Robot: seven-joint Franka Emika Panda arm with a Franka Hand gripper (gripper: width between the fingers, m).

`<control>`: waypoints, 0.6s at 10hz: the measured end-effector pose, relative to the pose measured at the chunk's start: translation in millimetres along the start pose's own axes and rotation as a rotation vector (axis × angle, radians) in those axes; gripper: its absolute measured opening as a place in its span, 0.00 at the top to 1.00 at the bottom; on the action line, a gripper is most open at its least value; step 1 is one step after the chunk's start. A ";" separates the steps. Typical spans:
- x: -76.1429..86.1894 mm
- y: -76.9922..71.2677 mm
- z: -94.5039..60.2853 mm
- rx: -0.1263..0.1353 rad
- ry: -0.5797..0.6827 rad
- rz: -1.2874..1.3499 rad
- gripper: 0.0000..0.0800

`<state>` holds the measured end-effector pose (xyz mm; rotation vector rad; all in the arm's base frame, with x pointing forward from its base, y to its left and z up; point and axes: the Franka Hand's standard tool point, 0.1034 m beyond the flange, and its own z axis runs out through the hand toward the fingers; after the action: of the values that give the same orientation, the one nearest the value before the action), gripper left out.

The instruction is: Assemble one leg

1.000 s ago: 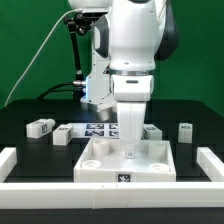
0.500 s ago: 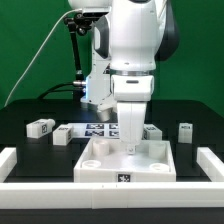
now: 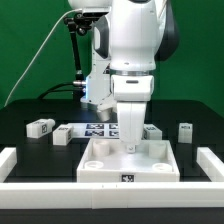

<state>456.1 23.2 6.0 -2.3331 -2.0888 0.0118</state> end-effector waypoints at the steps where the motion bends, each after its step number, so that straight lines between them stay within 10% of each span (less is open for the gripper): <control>1: 0.0 0.0 0.0 0.000 0.000 0.000 0.94; 6: 9.5 6.1 -0.1 -0.011 -0.003 -0.132 0.94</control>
Offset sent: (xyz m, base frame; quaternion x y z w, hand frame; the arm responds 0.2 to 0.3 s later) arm 0.0000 0.0000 0.0000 0.0000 0.0000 0.0000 1.0000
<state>463.1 32.0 6.1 -2.1969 -2.2446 0.0029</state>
